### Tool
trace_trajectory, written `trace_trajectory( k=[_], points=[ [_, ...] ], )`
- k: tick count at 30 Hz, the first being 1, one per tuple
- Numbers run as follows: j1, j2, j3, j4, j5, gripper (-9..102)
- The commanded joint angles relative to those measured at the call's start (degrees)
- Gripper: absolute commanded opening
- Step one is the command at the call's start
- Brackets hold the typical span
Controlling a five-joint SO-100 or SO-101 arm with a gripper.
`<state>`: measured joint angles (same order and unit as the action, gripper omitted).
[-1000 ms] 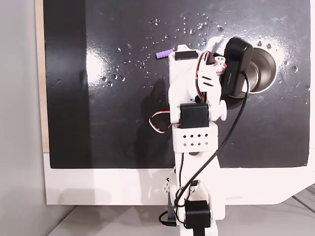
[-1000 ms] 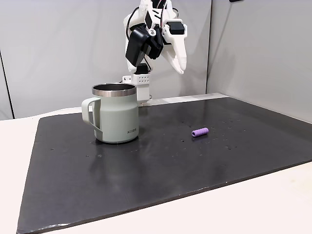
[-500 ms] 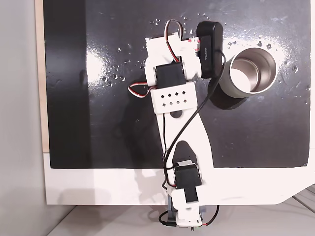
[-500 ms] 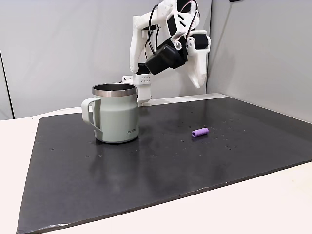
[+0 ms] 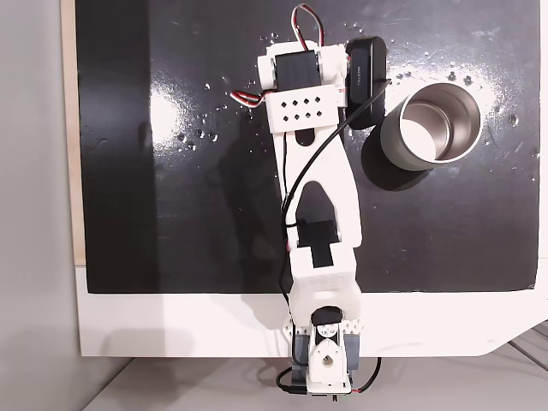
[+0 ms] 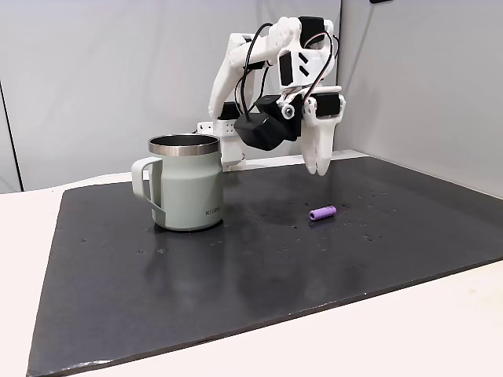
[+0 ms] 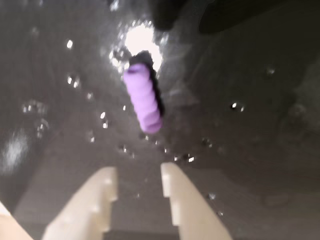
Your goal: Grasp a pengrip and put it in the cup.
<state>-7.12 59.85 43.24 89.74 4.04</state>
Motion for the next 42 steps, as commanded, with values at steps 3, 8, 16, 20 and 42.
trace_trajectory(
  k=[3,8,16,20,42],
  points=[
    [2.1,-5.6,-10.0,2.9,0.5,17],
    [1.9,-10.6,-14.9,3.3,0.4,19],
    [0.3,-17.1,-20.0,3.3,-0.2,20],
    [0.2,-19.8,-22.0,3.3,-0.3,20],
    [-0.6,-24.9,-26.5,4.1,-1.4,0]
  ],
)
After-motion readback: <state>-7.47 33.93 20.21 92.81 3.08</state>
